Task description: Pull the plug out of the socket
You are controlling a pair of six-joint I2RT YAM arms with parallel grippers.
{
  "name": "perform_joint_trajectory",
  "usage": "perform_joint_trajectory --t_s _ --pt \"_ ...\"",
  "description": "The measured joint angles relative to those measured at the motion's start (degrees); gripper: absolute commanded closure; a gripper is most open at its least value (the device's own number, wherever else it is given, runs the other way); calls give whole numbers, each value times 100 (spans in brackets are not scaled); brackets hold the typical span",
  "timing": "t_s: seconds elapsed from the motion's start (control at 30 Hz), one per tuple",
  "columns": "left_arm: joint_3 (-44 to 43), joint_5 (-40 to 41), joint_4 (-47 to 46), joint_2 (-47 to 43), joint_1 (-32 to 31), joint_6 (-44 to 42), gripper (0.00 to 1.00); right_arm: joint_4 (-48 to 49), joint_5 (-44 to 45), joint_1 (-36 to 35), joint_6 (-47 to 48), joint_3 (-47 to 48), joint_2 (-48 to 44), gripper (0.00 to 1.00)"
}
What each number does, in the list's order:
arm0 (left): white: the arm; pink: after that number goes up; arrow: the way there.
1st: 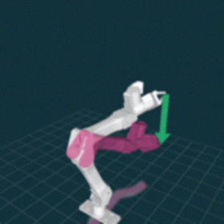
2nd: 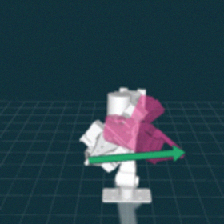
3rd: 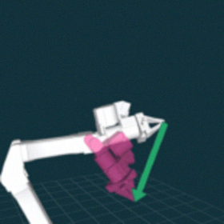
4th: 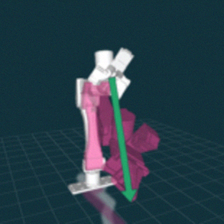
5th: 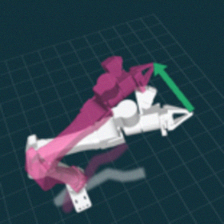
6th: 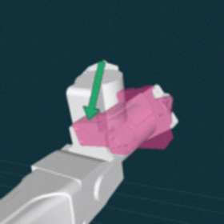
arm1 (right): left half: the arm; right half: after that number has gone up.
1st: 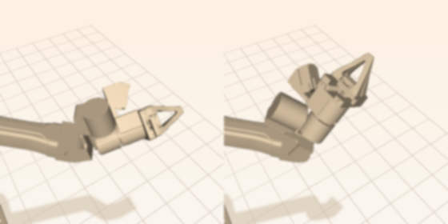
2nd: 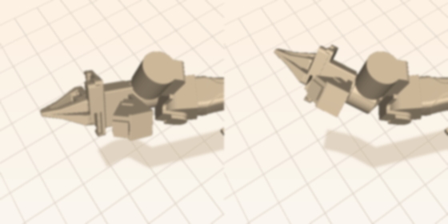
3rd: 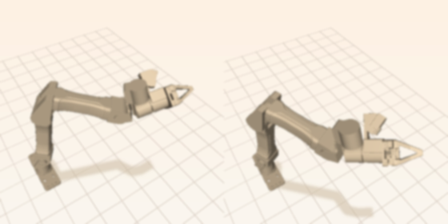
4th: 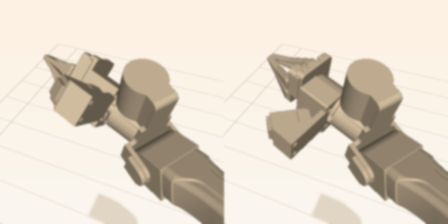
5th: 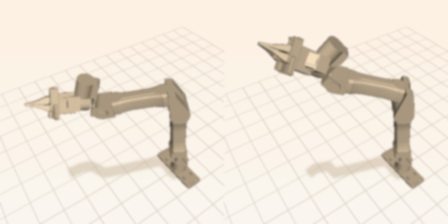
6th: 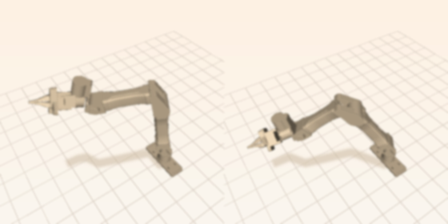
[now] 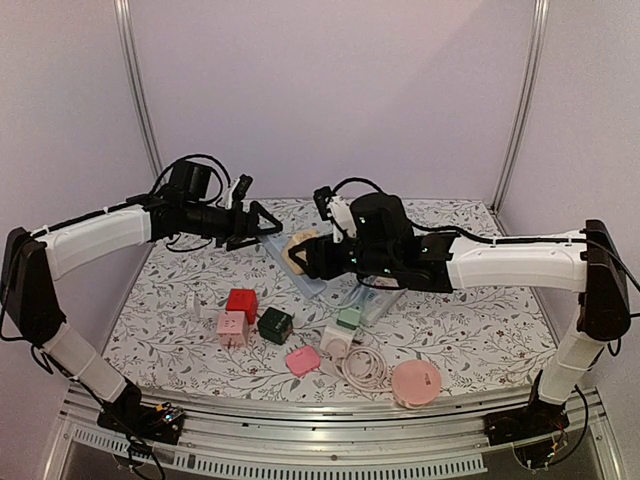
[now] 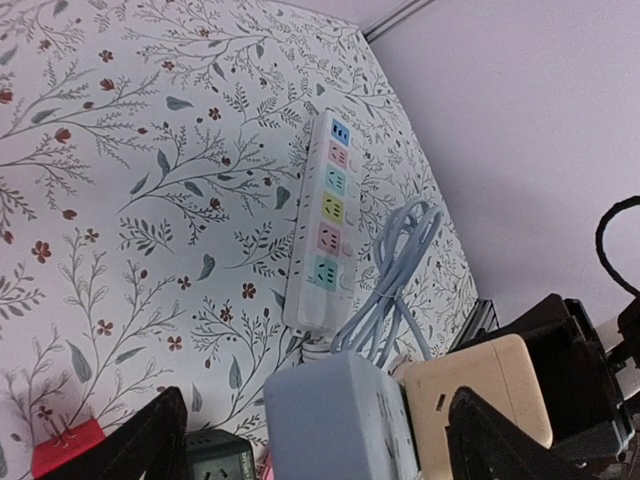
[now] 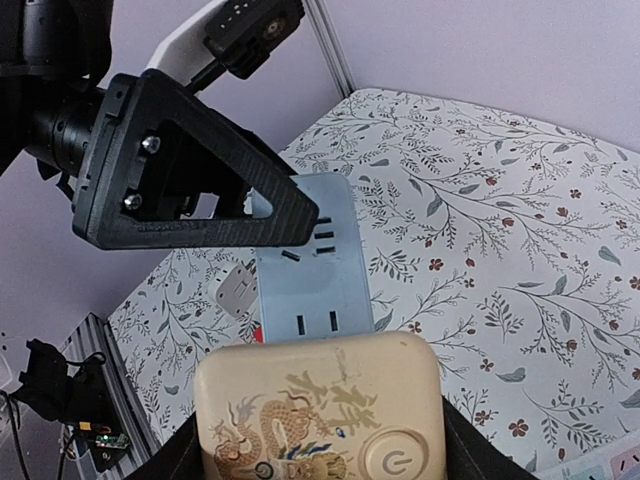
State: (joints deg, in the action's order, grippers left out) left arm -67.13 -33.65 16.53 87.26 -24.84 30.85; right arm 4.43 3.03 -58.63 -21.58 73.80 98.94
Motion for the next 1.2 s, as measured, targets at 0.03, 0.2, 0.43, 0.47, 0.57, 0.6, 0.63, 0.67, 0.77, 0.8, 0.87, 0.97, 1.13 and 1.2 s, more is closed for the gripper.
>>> perform_joint_trajectory --t_s 0.03,0.2,0.43,0.47,0.57,0.6,0.63,0.67,0.77,0.8,0.87,0.97,1.13,1.2 --pt "0 -39 22 17 0 26 21 0 28 -33 39 0 0 60" --pt "-35 -232 70 50 2 66 39 11 149 -131 181 0 0 60" --pt "-44 -448 61 52 13 149 53 37 286 -142 258 0 0 60" --pt "-44 -468 59 52 13 175 54 37 293 -144 271 0 0 60" --pt "-44 -501 57 61 24 190 59 39 343 -160 343 0 0 60" --pt "-44 -503 57 61 28 203 61 39 369 -170 363 0 0 60" --pt "-44 -509 61 63 37 205 62 37 387 -179 387 0 0 60" --pt "-44 -518 61 63 46 210 64 37 402 -188 415 0 0 60" --pt "-44 -575 48 63 61 249 69 24 450 -221 518 2 0 60" --pt "-44 -601 44 63 63 275 71 9 479 -238 570 2 0 60" --pt "-44 -649 17 63 70 332 75 -26 542 -273 658 2 0 60" --pt "-44 -693 4 63 79 354 79 -31 619 -308 743 2 0 60" --pt "-44 -745 -31 63 96 376 86 -28 688 -323 793 2 0 60" --pt "-44 -763 -50 63 98 389 88 -28 695 -326 789 7 0 60"
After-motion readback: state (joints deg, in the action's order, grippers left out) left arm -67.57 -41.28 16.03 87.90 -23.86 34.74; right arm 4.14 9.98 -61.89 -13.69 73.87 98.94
